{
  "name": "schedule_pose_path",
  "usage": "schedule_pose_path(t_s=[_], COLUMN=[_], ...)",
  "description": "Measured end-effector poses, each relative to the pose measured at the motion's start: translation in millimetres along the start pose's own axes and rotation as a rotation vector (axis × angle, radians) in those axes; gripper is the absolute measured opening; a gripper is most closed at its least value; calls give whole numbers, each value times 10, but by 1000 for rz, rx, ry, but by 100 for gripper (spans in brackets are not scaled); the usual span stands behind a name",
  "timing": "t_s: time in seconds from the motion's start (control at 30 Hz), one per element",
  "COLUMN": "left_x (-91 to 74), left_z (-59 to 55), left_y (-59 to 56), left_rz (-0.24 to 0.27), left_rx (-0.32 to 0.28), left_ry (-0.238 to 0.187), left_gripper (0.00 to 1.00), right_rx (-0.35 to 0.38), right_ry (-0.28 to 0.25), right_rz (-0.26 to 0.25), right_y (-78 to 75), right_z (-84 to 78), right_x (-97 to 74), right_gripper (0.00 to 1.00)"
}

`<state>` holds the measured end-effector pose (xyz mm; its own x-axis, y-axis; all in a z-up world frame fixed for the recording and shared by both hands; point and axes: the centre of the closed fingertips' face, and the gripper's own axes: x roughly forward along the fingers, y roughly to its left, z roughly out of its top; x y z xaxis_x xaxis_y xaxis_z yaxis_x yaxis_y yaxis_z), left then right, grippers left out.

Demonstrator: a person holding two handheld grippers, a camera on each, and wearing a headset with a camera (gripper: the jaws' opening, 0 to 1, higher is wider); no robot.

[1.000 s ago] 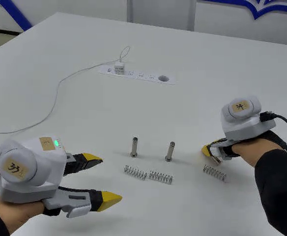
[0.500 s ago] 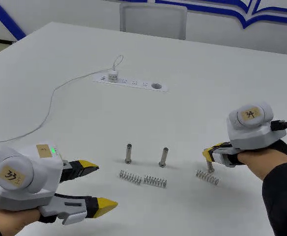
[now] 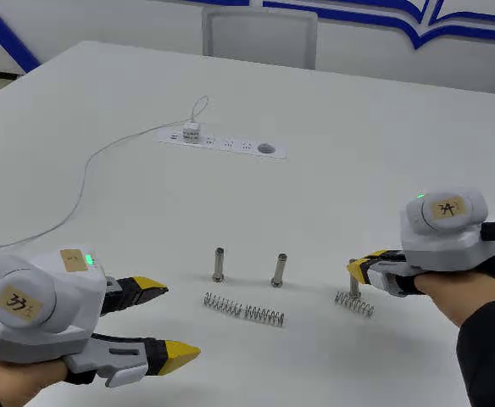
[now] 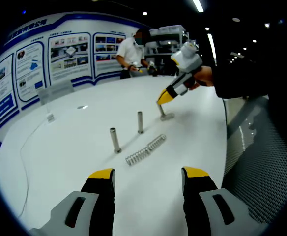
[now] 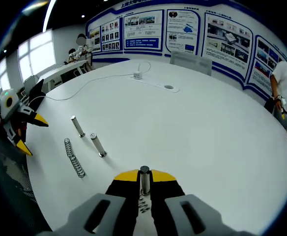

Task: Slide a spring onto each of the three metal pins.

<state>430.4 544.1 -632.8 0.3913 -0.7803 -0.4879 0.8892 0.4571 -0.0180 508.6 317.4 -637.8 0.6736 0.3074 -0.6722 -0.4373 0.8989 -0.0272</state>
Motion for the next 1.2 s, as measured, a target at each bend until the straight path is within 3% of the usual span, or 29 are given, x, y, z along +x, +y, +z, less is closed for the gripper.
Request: schedule_pose_path(t_s=[0.4,0.63,0.87,1.03,1.2], left_x=[3,5,6,4,5], left_z=[-6,-8,-10,-6,-13], left_y=[-2,2,-2,-6,-2], left_rz=[0,-2,-4,-4,-4], left_rx=[1,2,7,6,4], left_ry=[3,2,5,4,4], left_gripper=[55,55,55,55,55], right_rx=[7,-4,-10,-34,-104], right_ry=[-11,20,23,55,102], right_rz=[-8,-2,7,46,92], right_y=[-9,19,24,62,96], right_z=[-64,-202,-226,-328,-450], right_x=[-88,-119,-127,-112,-78], right_gripper=[9,9,9,11,12])
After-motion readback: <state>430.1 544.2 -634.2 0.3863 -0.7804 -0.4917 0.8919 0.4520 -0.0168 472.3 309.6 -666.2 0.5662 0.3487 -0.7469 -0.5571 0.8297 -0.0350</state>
